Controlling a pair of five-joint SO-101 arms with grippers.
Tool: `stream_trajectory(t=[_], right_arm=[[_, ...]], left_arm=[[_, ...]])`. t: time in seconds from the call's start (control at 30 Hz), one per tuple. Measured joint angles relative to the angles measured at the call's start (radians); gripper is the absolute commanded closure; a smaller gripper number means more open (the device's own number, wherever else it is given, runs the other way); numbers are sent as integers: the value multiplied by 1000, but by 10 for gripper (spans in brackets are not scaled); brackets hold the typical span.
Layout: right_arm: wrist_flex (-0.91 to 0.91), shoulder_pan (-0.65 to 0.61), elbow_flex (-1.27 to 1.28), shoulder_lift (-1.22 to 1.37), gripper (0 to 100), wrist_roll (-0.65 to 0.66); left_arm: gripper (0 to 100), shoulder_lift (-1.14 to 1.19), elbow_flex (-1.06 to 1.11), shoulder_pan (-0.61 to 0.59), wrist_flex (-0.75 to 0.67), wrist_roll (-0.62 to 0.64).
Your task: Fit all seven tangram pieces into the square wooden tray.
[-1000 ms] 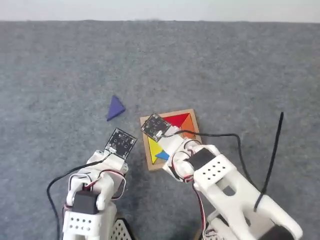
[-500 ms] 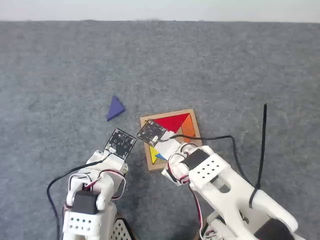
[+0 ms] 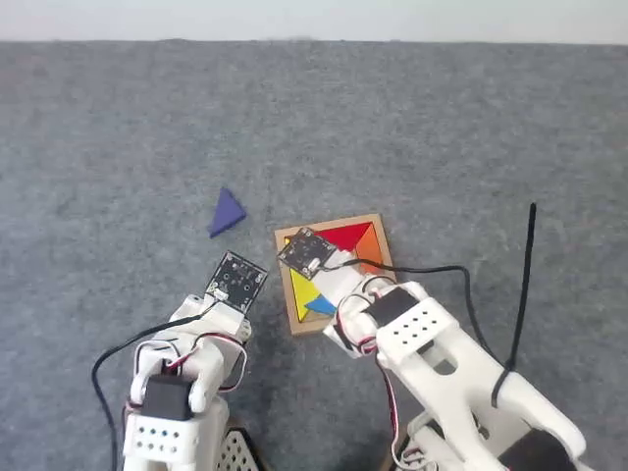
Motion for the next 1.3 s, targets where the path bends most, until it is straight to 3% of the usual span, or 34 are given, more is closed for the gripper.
stream_trajectory(t=[1.07,1.3], right_arm=[[-74,58,0,-26,991,0],[-137,58,-6,95,991,0]], left_arm=[[980,0,0,0,0,0],[980,0,0,0,0,0]])
